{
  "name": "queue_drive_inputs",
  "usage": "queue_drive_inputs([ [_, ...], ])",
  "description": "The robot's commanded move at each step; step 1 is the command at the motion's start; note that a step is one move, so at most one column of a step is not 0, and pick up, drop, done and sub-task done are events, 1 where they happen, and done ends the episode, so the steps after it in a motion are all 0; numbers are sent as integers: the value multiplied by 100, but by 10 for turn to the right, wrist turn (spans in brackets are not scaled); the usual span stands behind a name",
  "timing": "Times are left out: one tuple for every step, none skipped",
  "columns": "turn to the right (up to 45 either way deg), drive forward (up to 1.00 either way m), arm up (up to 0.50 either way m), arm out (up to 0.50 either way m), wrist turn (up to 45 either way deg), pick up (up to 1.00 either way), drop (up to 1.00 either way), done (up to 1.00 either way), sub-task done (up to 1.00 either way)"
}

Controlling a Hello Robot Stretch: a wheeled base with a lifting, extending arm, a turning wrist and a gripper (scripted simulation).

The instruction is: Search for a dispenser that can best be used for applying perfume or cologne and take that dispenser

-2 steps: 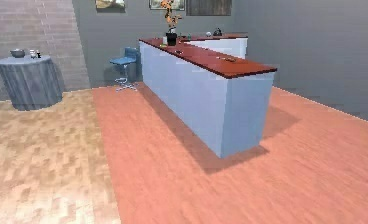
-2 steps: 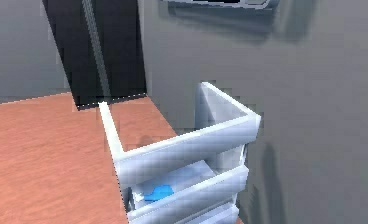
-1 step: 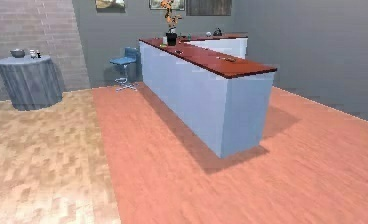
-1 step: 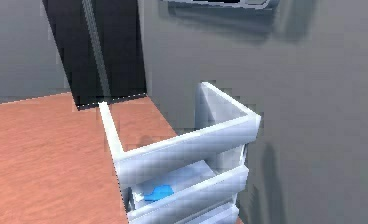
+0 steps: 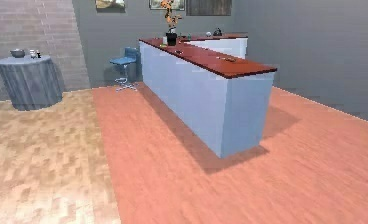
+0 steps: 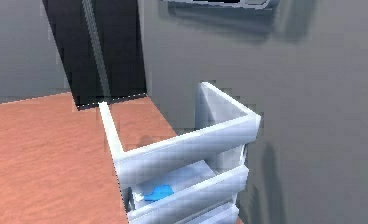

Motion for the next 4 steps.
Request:
queue_drive_inputs([
  [0,0,10,0,0,0,0,0,0],
  [450,0,0,0,0,0,0,0,0],
  [30,0,0,0,0,0,0,0,0],
  [-450,0,0,0,0,0,0,0,0],
])
